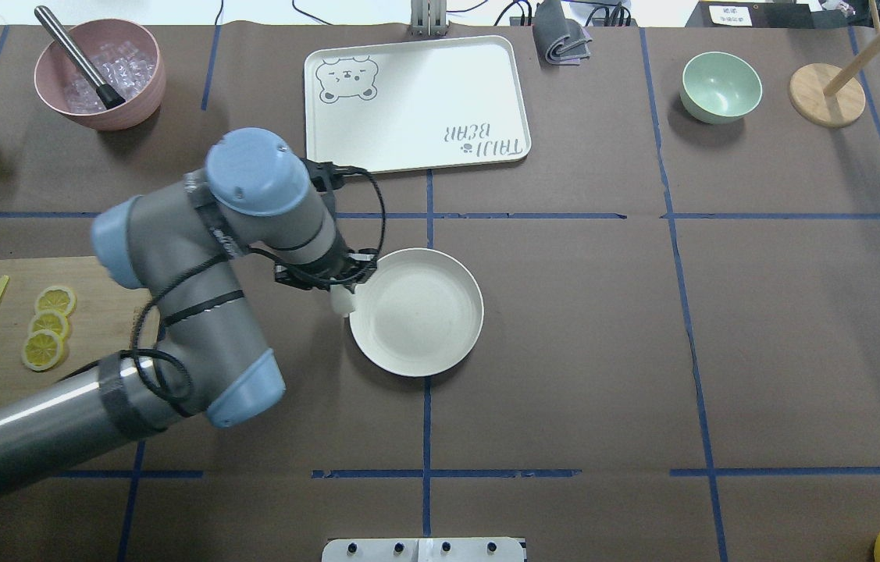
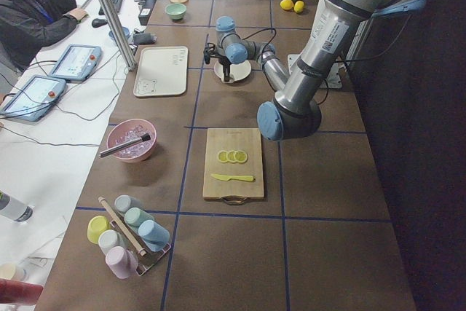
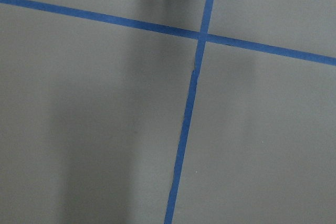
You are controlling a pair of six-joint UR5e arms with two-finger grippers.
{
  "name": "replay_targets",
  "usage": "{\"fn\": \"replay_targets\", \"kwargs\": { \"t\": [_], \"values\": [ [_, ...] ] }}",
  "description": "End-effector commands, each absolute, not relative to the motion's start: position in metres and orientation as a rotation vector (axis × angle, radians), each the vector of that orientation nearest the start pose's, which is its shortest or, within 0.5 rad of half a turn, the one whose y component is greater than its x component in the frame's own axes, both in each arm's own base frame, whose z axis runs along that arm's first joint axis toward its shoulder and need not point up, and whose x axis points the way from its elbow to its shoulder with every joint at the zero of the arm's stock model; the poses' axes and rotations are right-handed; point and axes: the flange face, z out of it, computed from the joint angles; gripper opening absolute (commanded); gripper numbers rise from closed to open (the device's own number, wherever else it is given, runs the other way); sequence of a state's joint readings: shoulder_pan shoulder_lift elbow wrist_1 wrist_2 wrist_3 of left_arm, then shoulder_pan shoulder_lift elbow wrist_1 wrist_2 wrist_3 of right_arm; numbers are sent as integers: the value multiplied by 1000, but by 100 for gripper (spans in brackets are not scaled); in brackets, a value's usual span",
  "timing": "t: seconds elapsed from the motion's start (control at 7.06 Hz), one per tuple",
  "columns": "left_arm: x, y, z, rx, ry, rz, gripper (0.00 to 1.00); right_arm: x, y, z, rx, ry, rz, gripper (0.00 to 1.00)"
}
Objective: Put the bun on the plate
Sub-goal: 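Carry the bun with the left gripper over the white plate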
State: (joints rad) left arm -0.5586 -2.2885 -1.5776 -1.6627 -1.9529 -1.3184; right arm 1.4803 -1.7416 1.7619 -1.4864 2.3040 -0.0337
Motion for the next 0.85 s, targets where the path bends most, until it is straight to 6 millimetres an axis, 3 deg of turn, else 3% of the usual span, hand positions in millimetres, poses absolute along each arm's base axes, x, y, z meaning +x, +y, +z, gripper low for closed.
{"fn": "replay_targets", "kwargs": {
  "t": [0.0, 0.14, 0.28, 0.42, 0.71],
  "values": [
    [618, -429, 174, -9, 871, -163, 32, 27, -431, 637, 78, -736, -158, 100],
    [631, -412, 176, -4, 862, -148, 35, 27, -431, 637, 78, -736, -158, 100],
    [643, -409, 173, 13, 850, -152, 39, 28, -431, 638, 77, -736, -156, 100],
    [650, -412, 171, 11, 846, -153, 56, 28, -431, 638, 77, -736, -156, 100],
    [649, -413, 174, 21, 853, -152, 99, 28, -431, 638, 77, -736, -156, 100]
  ]
}}
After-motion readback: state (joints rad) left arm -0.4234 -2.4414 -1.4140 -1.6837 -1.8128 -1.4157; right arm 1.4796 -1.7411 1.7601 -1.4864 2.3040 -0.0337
